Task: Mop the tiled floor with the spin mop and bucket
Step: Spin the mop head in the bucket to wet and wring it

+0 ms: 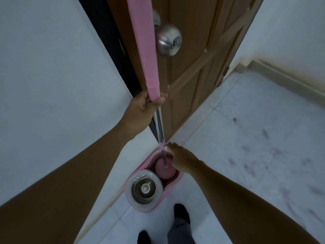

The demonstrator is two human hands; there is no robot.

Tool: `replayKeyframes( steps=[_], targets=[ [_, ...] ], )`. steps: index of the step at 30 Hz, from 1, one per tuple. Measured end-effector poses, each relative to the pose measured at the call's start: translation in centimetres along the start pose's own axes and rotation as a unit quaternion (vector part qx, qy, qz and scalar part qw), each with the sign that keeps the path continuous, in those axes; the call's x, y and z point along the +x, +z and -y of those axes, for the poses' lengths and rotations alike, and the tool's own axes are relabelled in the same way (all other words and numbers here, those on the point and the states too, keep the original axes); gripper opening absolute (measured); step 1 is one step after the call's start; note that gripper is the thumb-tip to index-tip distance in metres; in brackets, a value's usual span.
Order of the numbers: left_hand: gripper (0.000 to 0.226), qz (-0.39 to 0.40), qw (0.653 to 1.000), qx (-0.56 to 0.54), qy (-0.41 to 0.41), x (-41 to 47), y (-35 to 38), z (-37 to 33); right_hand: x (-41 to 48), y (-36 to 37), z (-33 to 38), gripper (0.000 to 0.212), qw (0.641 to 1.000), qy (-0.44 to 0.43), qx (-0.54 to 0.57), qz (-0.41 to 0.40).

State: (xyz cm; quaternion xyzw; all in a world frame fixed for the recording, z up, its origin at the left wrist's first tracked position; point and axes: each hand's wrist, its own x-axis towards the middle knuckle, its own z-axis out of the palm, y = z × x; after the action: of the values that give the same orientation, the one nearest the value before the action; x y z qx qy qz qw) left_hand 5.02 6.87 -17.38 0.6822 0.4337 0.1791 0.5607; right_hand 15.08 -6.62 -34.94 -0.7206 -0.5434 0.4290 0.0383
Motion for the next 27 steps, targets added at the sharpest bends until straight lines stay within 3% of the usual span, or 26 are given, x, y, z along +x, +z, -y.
replayKeyframes(
  steps=[4,6,8,10,11,13,15,17,22,27],
  targets=[
    [0.03,0.006,1.0,-0.005,0.027,0.2,-0.4,0.8,1.2,2.1,-0.3,0.079,0.998,-0.036,-0.044,-0.016],
    [0.03,0.012,0.999,-0.01,0.039,0.3,-0.6,1.1,1.0,2.5,-0.2,0.076,0.99,-0.054,-0.116,-0.058],
    [0.025,0.027,0.999,-0.013,0.043,0.3,-0.8,1.1,0.3,2.3,-0.3,0.055,0.971,-0.023,-0.225,-0.071],
    [0.018,0.034,0.998,-0.018,0.041,0.3,-1.1,1.1,-0.6,1.8,-0.1,0.029,0.956,0.082,-0.283,-0.013],
    [0.016,0.037,0.998,-0.019,0.04,0.3,-1.2,1.0,-0.9,1.7,-0.2,0.022,0.961,0.125,-0.246,-0.011],
    [0.017,0.044,0.998,-0.019,0.04,0.4,-1.2,0.9,-0.8,1.5,-0.3,0.021,0.984,0.137,-0.078,-0.084],
    [0.024,0.048,0.998,-0.017,0.041,0.6,-1.3,1.1,-0.4,0.9,0.6,0.039,0.977,0.067,0.106,-0.174],
    [0.035,0.05,0.998,-0.012,0.036,0.6,-1.3,1.1,0.2,-0.3,2.1,0.047,0.943,-0.018,0.233,-0.237],
    [0.044,0.054,0.998,-0.023,0.021,0.4,-1.7,0.9,2.0,-2.4,4.8,0.024,0.898,-0.088,0.321,-0.286],
    [0.039,0.088,0.992,-0.086,0.034,0.8,-2.9,-1.0,2.8,-3.2,4.2,0.011,0.917,-0.08,0.315,-0.233]
  ],
)
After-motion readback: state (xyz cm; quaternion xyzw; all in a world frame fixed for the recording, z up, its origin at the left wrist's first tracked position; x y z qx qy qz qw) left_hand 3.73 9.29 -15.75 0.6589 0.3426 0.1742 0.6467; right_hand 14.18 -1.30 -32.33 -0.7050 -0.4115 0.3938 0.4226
